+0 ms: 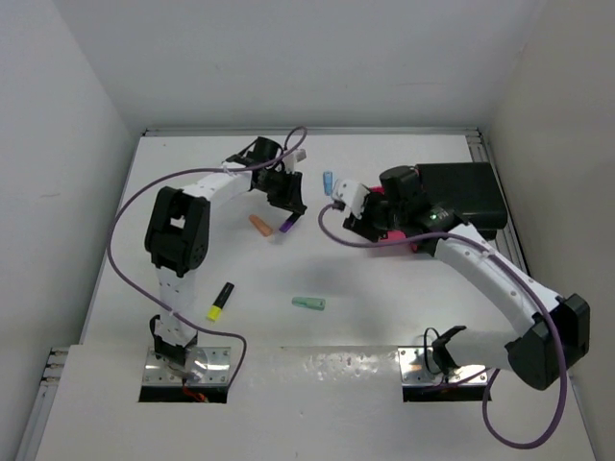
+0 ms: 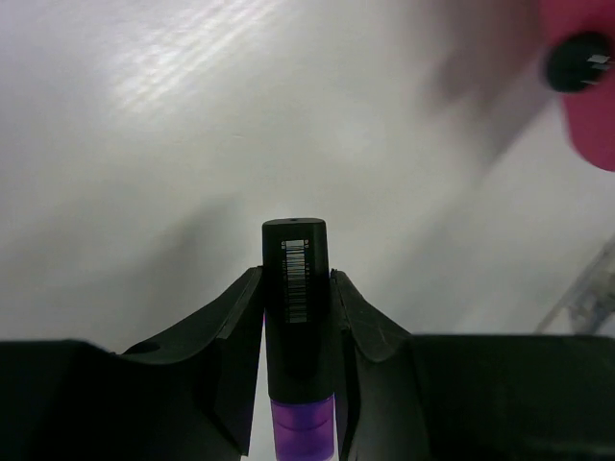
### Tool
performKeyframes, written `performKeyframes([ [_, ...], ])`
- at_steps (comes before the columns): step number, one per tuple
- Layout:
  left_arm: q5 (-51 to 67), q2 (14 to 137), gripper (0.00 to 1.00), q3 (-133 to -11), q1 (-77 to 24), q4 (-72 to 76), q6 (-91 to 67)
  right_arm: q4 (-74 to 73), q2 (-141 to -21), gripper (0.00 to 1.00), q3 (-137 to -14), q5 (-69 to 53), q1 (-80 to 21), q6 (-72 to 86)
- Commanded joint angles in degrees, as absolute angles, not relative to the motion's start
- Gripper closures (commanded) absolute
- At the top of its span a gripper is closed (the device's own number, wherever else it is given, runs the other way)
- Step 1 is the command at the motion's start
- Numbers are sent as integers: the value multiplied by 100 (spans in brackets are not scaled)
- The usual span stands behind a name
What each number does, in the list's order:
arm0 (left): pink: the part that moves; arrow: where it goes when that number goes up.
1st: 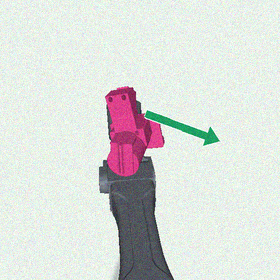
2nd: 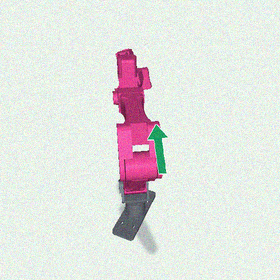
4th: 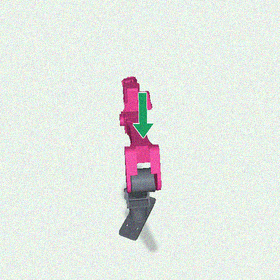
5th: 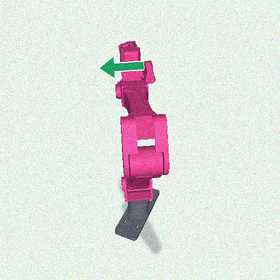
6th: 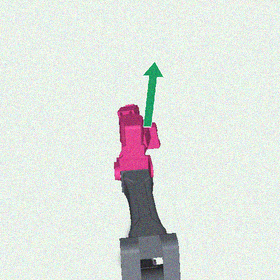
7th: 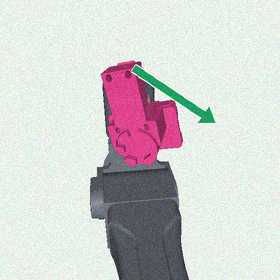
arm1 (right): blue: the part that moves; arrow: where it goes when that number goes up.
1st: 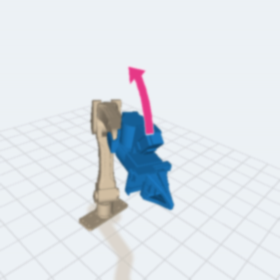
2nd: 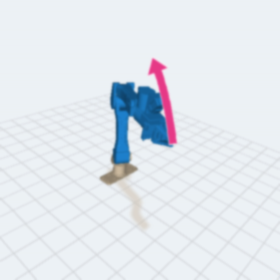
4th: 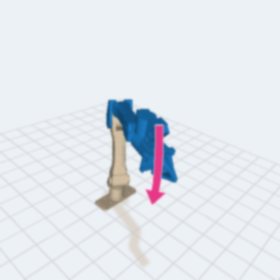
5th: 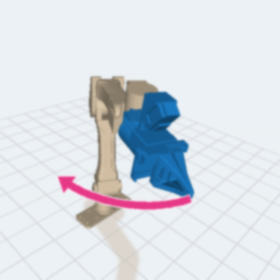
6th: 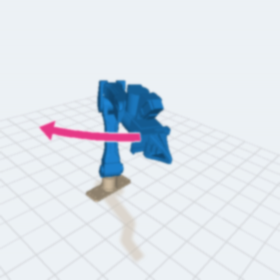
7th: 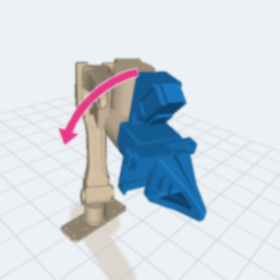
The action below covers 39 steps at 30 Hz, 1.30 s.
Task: Sort the stationery into containers
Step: Pick up the pen from the center of the board, then place the pen in the drawer.
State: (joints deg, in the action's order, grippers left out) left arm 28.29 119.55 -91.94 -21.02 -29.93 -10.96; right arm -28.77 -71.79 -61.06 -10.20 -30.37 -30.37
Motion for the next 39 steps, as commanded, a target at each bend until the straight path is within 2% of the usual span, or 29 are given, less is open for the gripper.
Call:
performKeyframes([
  [1,3998,11224,100,-9045,-2241,-3059,-1432,-1968,-7171,50,-5897,-1933,-3304,-4455],
  [6,4710,10855,100,-8615,-2452,-2883,-1670,-1706,-7540,51,-5906,-2144,-3831,-4991],
  [16,5001,10494,100,-8112,-2663,-2549,-1951,-1652,-7831,49,-5740,-2549,-4332,-5712],
  [34,5388,10380,100,-7875,-2900,-2206,-2180,-1460,-8226,50,-5423,-2417,-4544,-6170],
  [39,5388,10318,100,-7822,-2953,-2154,-2162,-1117,-8533,56,-5388,-2250,-4553,-6275],
])
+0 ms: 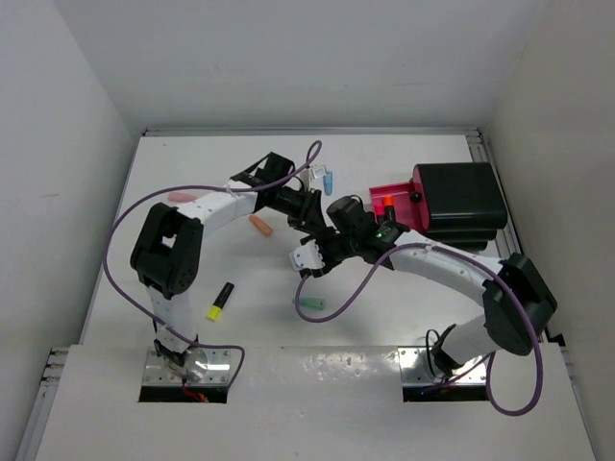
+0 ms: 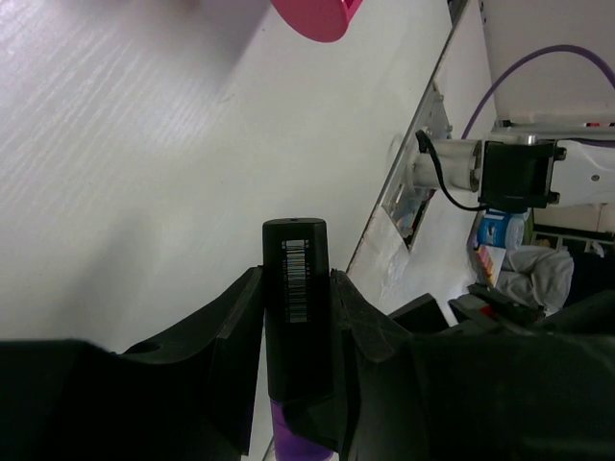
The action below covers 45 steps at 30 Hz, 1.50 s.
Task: Sort the stationery into containers
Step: Place the pen in the drawer.
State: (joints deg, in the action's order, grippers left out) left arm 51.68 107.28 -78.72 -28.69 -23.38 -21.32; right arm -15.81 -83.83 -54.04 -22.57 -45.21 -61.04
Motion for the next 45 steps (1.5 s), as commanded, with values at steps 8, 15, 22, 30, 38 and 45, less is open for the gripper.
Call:
performKeyframes([
  [8,5511,10187,49,-7743,-2901,-2022,-2206,-870,-8535,85,-5352,-1890,-4535,-6189],
  [15,4598,9774,17,-7611,-2006,-1942,-2312,-975,-7850,100,-5475,-1504,-4535,-5135],
  [22,1482,9774,13,-8543,-1108,-3304,-1161,-1968,-7961,100,-6433,970,-3993,-3440],
  [30,44,9194,0,-7524,-993,-3067,-1205,-3295,-9113,100,-7540,2249,-2840,-1285],
  [38,307,8570,0,-6873,-501,-2856,-1117,-3067,-9843,100,-7988,2804,-2303,-809],
  [45,1218,8174,0,-6768,-387,-3514,550,-3436,-10020,55,-8402,2742,-2153,-352],
])
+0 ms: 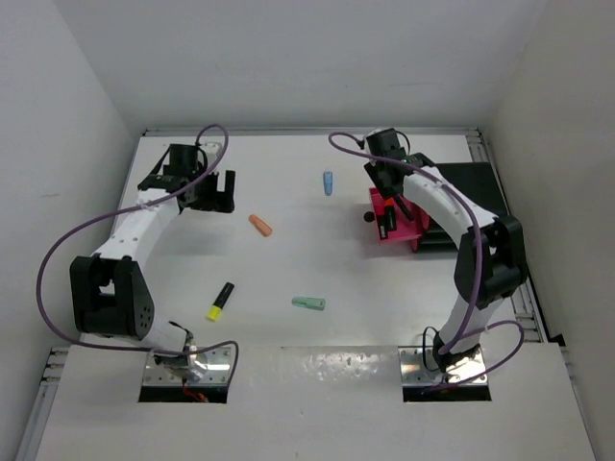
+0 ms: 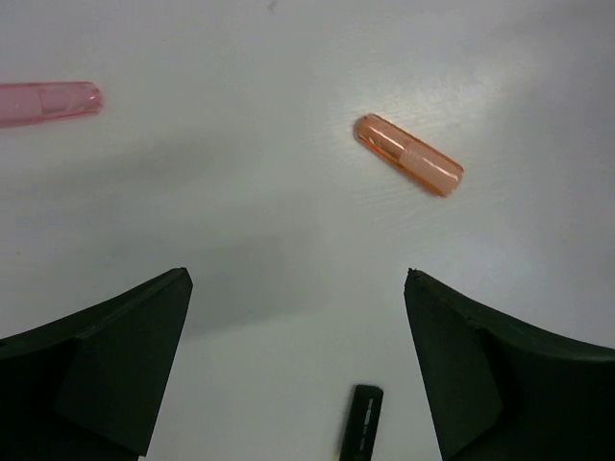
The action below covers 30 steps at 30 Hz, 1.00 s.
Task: Sort the stationery into containers
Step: Place the pen in the drawer, then pick up the pen from the center of the board.
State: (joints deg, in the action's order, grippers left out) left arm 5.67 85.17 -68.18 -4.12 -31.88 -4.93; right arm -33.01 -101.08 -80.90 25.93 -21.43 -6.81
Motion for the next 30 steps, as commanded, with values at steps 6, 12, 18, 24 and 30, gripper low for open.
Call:
performKeyframes([
  [6,1908,7656,1,-6390,-474,-4709,2591,-3611,-9765,51,-8429,2646,-2303,-325],
  [12,1257,7550,5,-5662,-598,-5475,3498,-3884,-9370,51,-8569,2216,-2443,-264],
  [18,1020,7874,9,-5220,-852,-5493,3340,-3946,-9185,51,-8543,2188,-2470,-290],
  [24,1099,8612,19,-5291,-1177,-5695,3147,-3920,-9088,51,-8402,2215,-2461,-343],
  [30,625,9079,28,-5300,-1485,-5652,2786,-3894,-9088,51,-8358,2241,-2435,-369],
])
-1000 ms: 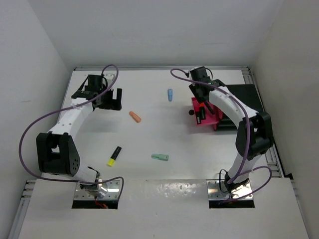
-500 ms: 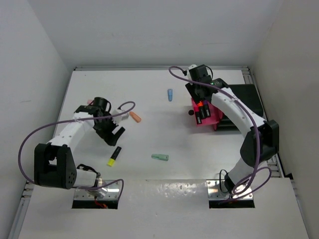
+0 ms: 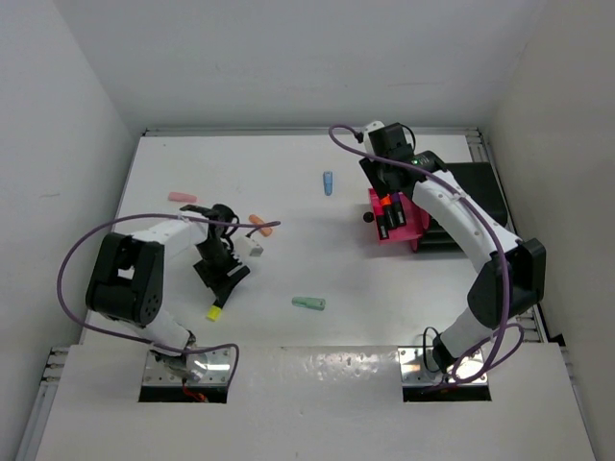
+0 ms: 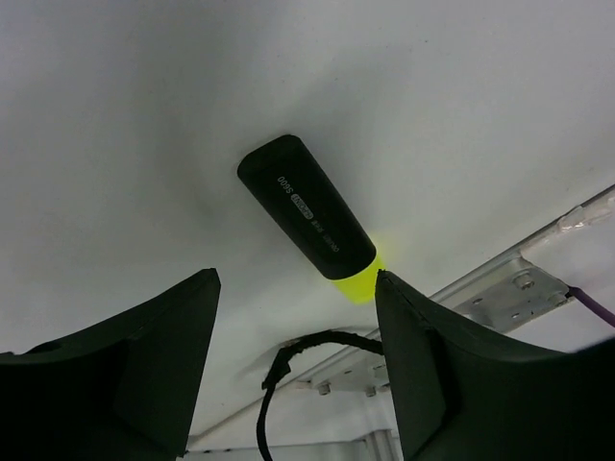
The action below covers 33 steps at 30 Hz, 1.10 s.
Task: Sort the stationery into containers
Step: Pick up the pen from the center of the board.
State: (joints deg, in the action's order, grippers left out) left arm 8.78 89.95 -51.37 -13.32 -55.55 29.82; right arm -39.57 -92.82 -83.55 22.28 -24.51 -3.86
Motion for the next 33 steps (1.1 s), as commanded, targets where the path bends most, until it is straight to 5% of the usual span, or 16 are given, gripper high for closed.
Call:
performKeyframes([
  [1,589,9149,29,-5291,-1520,-5651,2760,-3885,-9088,51,-8350,2250,-2435,-369],
  [25,-264,9650,42,-5072,-2233,-4571,2443,-3928,-9097,51,-8358,2285,-2355,-510],
  [33,-27,9773,71,-5168,-2118,-4509,2575,-4025,-9167,51,-8543,2250,-2364,-501],
])
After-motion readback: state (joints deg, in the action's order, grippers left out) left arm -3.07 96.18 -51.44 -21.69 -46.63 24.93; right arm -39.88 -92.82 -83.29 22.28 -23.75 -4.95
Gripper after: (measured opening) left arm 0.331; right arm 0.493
